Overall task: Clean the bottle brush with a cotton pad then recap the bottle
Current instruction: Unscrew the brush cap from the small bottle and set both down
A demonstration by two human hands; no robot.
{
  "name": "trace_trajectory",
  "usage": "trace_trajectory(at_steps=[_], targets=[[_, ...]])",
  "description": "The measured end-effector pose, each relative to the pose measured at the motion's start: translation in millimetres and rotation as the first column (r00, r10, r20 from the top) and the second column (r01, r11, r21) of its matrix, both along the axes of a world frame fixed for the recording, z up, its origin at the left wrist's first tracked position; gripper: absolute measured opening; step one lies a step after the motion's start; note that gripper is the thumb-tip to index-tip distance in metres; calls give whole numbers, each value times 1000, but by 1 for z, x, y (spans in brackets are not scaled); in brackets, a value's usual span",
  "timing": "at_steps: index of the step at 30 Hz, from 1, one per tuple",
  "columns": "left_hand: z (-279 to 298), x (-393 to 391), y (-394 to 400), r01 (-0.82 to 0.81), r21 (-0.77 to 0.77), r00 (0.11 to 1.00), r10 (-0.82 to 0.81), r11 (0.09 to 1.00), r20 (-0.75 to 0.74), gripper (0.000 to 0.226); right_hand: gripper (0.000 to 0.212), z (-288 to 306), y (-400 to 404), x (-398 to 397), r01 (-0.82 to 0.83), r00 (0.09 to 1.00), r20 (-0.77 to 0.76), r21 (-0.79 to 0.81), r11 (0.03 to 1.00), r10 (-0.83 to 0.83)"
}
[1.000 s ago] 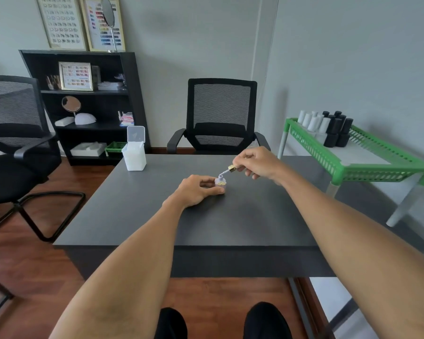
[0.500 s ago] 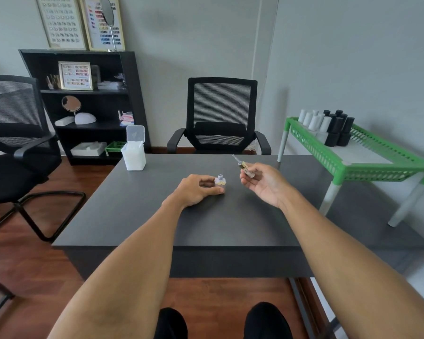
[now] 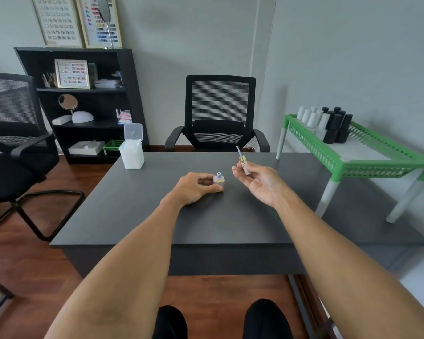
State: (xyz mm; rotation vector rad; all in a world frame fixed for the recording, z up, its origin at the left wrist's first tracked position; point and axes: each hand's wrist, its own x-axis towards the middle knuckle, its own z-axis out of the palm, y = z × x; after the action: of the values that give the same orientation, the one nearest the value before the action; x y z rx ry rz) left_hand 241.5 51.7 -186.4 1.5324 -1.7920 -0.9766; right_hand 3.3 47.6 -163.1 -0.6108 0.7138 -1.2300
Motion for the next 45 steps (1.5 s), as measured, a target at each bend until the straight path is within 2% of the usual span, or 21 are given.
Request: trace_trajectory(at_steps=[2, 4, 8, 10, 12, 14, 18, 22, 35, 40, 45], targets=[[0, 0, 0, -3, 0, 1000, 3, 1000, -2, 40, 18, 0, 0, -1, -21, 997, -76, -23, 1000, 20], [-1, 1, -1, -3, -3, 1000, 3, 1000, 0, 38, 19, 0, 1, 0, -63, 972, -230, -63, 996, 47], [-1, 0, -1, -5, 1, 1000, 5, 1000, -5, 47, 17, -3, 2, 0, -130, 803, -596, -168, 977, 4], [0, 0, -1, -8, 1, 1000, 8, 1000, -7, 46, 16, -5, 1, -2, -140, 738, -674, -213, 967, -42], [0, 0, 0, -10, 2, 1000, 10, 1000, -8, 46, 25, -8, 1, -4, -147, 690, -720, -240, 960, -74], [0, 0, 0, -12, 5, 1000, 12, 1000, -15, 48, 29, -10, 1, -6, -155, 659, -746, -265, 952, -101], [-1, 1, 0, -13, 6, 999, 13, 1000, -30, 46, 23, -13, 4, -8, -159, 550, -810, -339, 927, -202], [-2, 1, -2, -10, 2, 1000, 10, 1000, -30, 43, 28, -16, 8, -8, -163, 530, -812, -382, 909, -246], [-5, 2, -5, -11, -7, 1000, 11, 1000, -15, 40, 29, -29, 9, -9, -260, 318, -884, -430, 865, -344], [-5, 3, -6, -17, -10, 1000, 17, 1000, -4, 33, 30, -29, 11, -10, -262, 289, -886, -439, 859, -364], [-4, 3, -3, -25, -15, 1000, 25, 1000, 6, 43, 26, -28, 13, -10, -260, 283, -883, -446, 856, -374]])
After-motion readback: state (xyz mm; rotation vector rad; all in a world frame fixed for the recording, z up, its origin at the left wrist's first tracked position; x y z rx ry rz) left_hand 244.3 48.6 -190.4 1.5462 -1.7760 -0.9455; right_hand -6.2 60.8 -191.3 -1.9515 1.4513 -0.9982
